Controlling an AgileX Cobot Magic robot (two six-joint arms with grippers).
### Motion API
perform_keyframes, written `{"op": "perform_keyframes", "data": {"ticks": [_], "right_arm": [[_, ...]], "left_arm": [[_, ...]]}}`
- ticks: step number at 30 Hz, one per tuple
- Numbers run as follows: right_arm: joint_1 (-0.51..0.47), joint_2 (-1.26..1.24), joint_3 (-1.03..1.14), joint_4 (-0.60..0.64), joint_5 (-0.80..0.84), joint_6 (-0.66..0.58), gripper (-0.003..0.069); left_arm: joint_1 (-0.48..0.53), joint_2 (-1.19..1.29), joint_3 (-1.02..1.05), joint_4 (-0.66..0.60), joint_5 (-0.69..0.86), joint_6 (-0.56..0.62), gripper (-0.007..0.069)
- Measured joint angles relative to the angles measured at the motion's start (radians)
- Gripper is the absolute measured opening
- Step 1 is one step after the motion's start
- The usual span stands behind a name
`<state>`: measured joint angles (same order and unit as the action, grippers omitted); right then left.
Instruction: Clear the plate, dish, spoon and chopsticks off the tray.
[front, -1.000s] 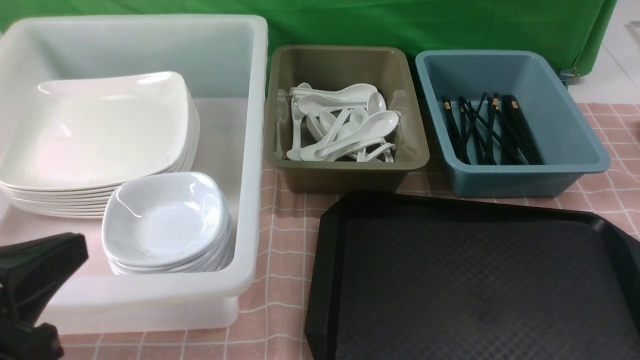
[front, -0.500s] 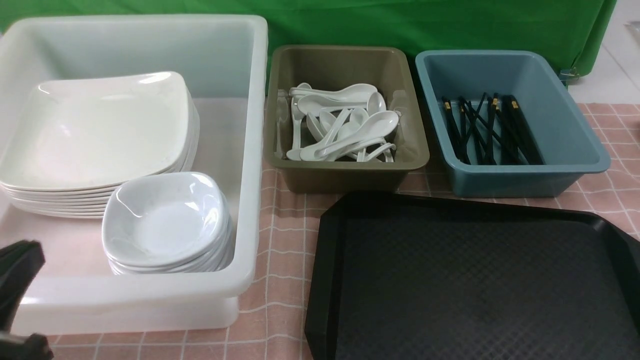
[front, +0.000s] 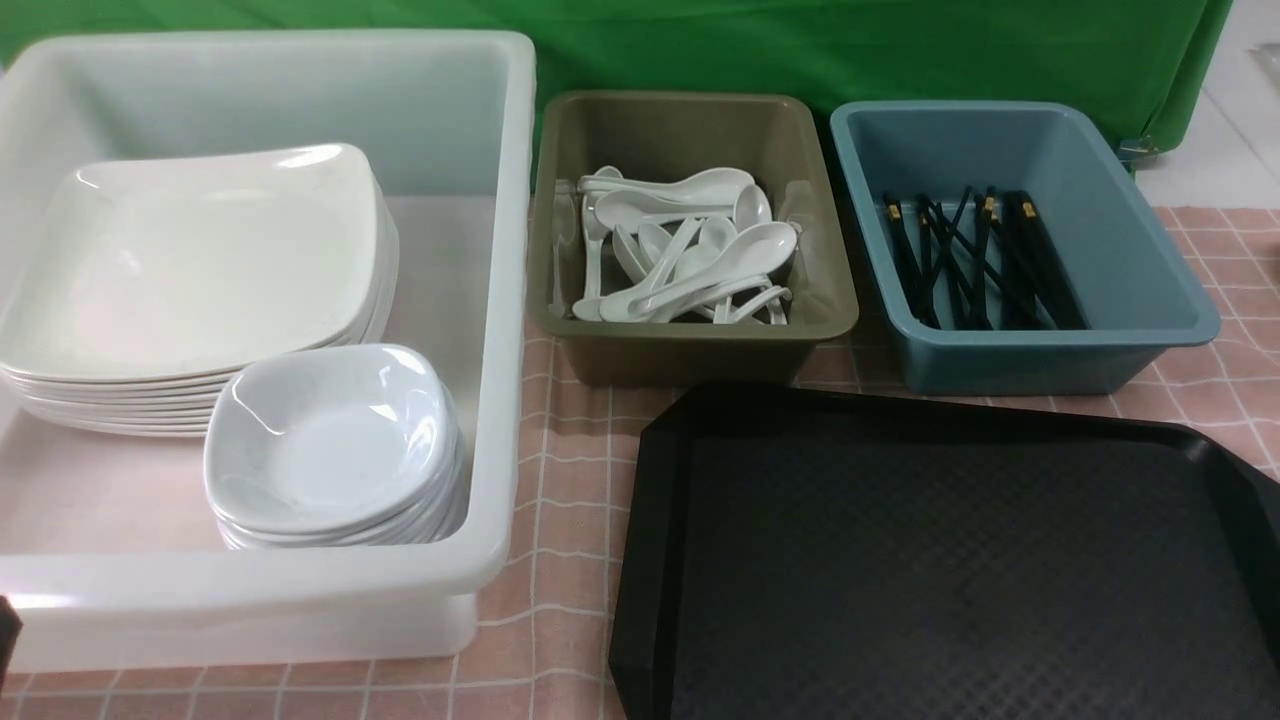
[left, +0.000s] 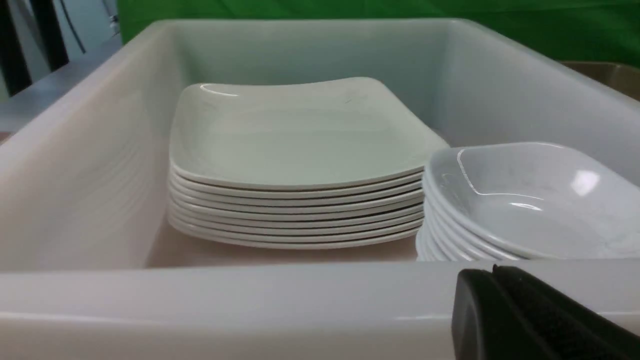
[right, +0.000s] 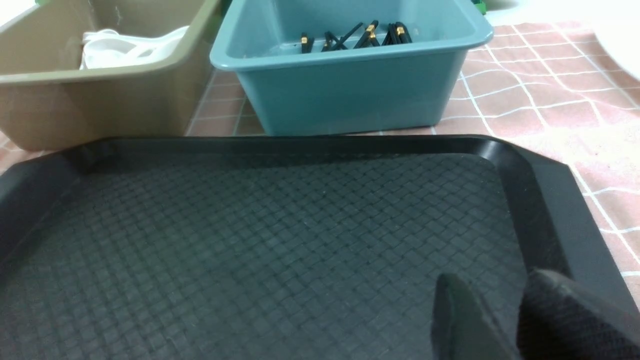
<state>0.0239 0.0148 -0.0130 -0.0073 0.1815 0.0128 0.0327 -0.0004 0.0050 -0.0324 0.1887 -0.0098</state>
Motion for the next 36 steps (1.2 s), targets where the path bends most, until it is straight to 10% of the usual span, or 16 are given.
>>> {"op": "perform_keyframes", "data": {"ticks": [36], "right_arm": [[0.0, 0.0, 0.0, 0.0, -0.001, 0.0, 0.0239]], "left_arm": [[0.005, 0.0, 0.0, 0.0, 0.026, -0.008, 0.0]]}}
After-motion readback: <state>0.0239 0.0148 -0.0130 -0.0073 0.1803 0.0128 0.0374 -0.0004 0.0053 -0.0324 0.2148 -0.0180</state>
